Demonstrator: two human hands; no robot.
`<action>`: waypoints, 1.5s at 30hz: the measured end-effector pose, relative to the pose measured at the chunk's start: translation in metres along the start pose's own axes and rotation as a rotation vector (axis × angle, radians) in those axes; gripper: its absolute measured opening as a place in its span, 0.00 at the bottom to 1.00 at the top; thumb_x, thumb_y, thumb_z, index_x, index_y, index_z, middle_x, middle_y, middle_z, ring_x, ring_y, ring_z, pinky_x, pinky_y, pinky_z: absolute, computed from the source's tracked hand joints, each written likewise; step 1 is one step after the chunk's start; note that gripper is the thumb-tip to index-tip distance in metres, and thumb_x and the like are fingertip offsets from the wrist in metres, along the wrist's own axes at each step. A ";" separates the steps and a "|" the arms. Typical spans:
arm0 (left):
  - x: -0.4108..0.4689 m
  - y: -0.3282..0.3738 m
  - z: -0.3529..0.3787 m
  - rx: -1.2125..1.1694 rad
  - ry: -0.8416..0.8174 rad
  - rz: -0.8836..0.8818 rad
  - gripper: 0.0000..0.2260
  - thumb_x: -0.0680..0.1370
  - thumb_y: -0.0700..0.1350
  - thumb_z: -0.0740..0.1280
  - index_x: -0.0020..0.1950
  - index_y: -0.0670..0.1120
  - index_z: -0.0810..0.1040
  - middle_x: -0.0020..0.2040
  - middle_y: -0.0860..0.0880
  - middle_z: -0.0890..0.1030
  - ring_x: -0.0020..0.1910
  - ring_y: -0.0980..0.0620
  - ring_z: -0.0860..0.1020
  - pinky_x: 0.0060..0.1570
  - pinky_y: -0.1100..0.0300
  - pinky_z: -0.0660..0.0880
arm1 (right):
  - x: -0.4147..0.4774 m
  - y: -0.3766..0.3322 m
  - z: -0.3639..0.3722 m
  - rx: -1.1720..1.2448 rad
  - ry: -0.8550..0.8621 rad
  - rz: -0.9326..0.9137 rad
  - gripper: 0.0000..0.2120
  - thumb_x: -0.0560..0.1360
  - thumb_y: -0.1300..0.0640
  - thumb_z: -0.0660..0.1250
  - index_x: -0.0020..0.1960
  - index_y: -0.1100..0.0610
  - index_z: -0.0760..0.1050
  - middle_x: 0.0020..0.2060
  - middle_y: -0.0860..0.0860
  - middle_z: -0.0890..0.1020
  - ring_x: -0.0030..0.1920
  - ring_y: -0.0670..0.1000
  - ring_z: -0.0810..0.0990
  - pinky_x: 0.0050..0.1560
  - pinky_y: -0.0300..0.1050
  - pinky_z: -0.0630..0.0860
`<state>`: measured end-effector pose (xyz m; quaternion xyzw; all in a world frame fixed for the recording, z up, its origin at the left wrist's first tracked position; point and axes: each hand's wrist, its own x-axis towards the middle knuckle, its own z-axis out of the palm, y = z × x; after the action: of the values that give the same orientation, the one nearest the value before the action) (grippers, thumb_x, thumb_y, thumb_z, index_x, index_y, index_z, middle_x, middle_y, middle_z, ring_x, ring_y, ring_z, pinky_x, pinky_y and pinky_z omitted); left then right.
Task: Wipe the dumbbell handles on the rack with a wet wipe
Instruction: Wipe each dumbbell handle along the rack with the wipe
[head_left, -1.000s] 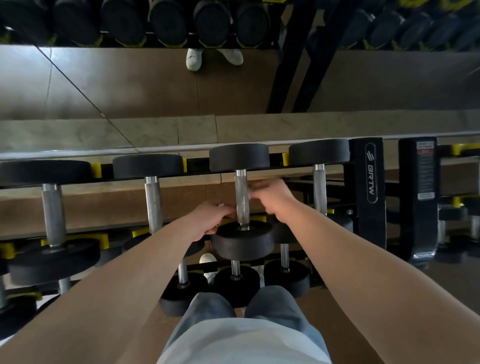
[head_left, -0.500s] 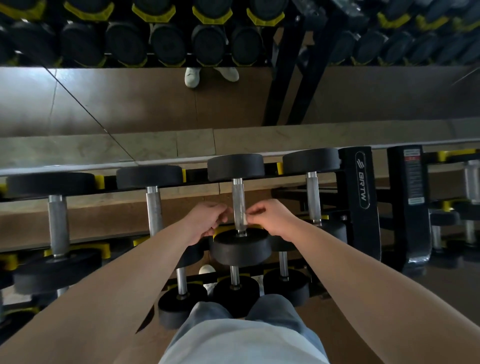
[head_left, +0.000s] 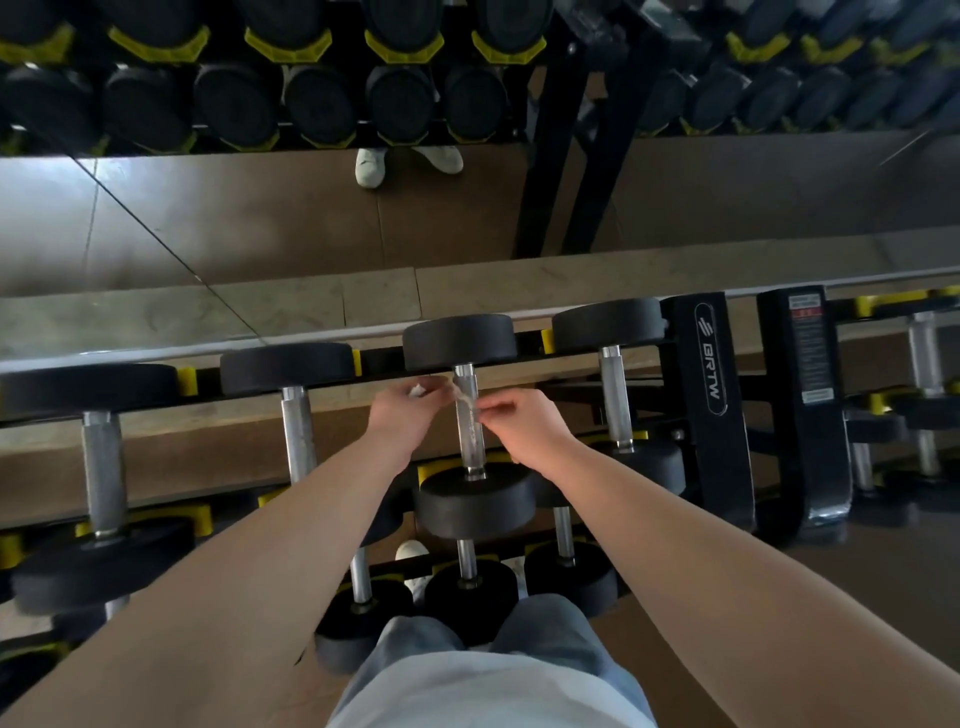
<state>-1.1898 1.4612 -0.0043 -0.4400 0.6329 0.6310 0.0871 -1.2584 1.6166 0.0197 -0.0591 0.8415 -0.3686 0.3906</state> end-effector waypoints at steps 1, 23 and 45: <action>0.002 0.003 0.004 -0.015 0.035 -0.002 0.08 0.76 0.52 0.75 0.55 0.55 0.84 0.59 0.51 0.83 0.62 0.41 0.79 0.64 0.43 0.76 | 0.002 0.001 -0.001 -0.009 0.018 0.008 0.11 0.82 0.56 0.66 0.63 0.49 0.82 0.57 0.47 0.84 0.49 0.45 0.81 0.53 0.48 0.83; 0.001 -0.015 0.016 0.339 -0.111 -0.164 0.09 0.83 0.44 0.64 0.61 0.44 0.79 0.50 0.43 0.82 0.48 0.45 0.81 0.47 0.53 0.79 | 0.009 0.017 0.004 -0.061 -0.081 0.187 0.07 0.83 0.54 0.64 0.48 0.45 0.77 0.49 0.48 0.84 0.46 0.50 0.82 0.37 0.42 0.76; 0.030 -0.021 0.011 0.662 -0.411 -0.142 0.11 0.83 0.44 0.65 0.64 0.47 0.79 0.46 0.47 0.80 0.43 0.52 0.78 0.41 0.59 0.74 | 0.003 0.022 -0.012 0.132 -0.100 0.299 0.05 0.83 0.54 0.65 0.56 0.49 0.80 0.49 0.48 0.85 0.49 0.47 0.81 0.38 0.39 0.77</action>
<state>-1.1986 1.4614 -0.0416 -0.2952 0.7395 0.4603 0.3927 -1.2646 1.6389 0.0085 0.0741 0.7944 -0.3573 0.4856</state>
